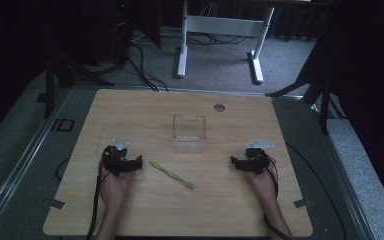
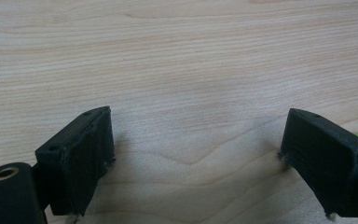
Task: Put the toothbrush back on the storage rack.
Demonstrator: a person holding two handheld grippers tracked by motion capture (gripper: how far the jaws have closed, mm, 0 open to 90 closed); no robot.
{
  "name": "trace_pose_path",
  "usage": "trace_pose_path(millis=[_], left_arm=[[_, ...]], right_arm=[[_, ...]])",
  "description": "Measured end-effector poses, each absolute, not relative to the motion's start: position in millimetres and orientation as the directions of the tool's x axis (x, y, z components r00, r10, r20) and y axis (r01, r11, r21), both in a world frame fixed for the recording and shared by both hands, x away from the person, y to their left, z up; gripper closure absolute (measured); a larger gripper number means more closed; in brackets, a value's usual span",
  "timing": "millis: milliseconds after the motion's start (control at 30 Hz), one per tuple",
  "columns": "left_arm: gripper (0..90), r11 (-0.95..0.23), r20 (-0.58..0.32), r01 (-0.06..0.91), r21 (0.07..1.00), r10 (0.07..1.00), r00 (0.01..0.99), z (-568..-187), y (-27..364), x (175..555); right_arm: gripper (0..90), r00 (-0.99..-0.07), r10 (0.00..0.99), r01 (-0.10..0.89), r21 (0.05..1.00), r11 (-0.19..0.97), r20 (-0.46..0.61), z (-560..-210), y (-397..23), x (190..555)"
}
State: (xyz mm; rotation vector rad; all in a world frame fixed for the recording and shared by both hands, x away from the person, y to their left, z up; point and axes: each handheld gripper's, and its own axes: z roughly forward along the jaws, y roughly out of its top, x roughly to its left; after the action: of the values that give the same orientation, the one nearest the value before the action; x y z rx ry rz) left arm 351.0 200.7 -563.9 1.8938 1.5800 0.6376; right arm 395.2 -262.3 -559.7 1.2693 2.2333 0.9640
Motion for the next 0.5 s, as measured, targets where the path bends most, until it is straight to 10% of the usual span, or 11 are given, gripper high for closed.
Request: trace_pose_path(millis=[500], left_arm=[[22.8,-0.137,-0.007,0.732,0.667,0.982,0.19,-556.9,205.9,348.2]], right_arm=[[18.4,-0.505,0.863,0.593,0.725,0.351,-0.005,-559.8,-260.3,395.7]])
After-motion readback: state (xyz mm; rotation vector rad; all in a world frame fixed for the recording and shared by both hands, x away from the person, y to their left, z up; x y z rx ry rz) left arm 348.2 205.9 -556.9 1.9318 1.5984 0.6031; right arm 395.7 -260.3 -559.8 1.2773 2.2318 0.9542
